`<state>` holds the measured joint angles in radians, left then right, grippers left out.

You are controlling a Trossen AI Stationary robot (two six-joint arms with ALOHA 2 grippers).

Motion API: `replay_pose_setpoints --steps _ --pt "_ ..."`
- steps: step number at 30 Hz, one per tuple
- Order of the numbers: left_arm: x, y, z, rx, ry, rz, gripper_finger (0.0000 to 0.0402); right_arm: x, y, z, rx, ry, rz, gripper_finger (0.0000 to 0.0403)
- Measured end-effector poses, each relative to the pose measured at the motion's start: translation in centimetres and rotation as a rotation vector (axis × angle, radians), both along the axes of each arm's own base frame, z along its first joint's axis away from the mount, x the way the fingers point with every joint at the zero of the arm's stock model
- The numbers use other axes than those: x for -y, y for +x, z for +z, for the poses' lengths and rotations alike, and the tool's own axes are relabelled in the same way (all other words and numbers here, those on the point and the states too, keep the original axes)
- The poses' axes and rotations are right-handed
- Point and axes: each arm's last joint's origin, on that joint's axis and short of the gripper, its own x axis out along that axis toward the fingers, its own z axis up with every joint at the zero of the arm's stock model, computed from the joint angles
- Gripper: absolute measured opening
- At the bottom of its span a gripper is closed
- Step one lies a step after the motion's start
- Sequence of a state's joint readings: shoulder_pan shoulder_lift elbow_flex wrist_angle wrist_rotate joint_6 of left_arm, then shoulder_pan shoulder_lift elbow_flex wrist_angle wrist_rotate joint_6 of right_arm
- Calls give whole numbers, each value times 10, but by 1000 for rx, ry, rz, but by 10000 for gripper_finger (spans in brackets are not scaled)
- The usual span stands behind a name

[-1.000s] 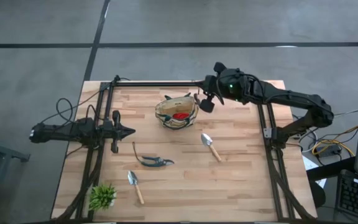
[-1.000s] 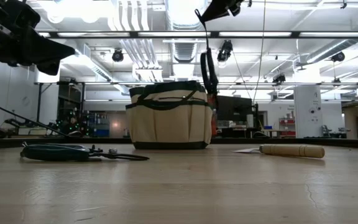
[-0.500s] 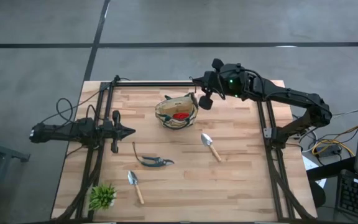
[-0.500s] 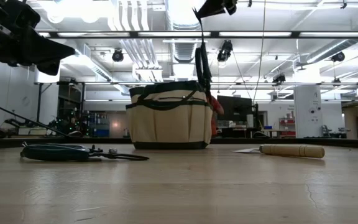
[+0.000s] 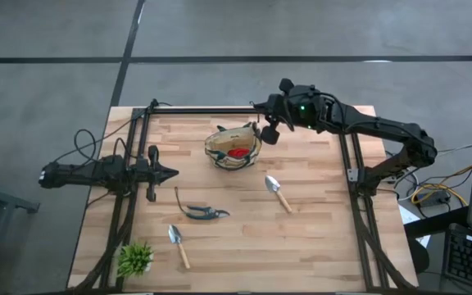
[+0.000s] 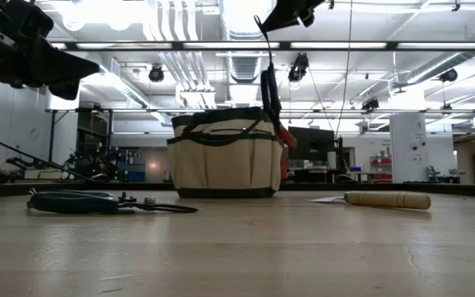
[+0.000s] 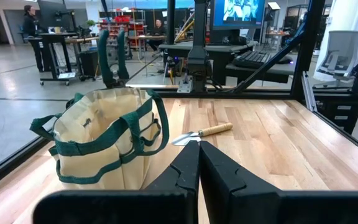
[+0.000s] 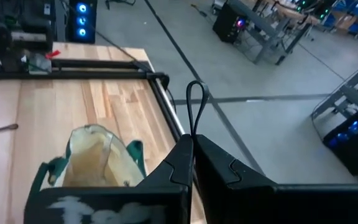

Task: Pick & Place Garden tools in Gardening bag
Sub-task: Put the right green shear scissors into the brown gardening bag

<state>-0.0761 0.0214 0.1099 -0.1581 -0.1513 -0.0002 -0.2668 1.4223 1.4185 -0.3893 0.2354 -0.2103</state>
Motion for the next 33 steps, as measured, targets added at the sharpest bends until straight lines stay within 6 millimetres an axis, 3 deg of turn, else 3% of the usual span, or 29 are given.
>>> replay_pose_setpoints --steps 11,24,33 --pt "0 0 0 0 0 0 14 1 -7 -31 -98 -6 -71 8" --pt "0 0 0 0 0 0 14 -9 -45 -24 -40 18 -96 8" --pt "0 0 0 0 0 0 14 -15 -64 -31 -18 43 -110 8"
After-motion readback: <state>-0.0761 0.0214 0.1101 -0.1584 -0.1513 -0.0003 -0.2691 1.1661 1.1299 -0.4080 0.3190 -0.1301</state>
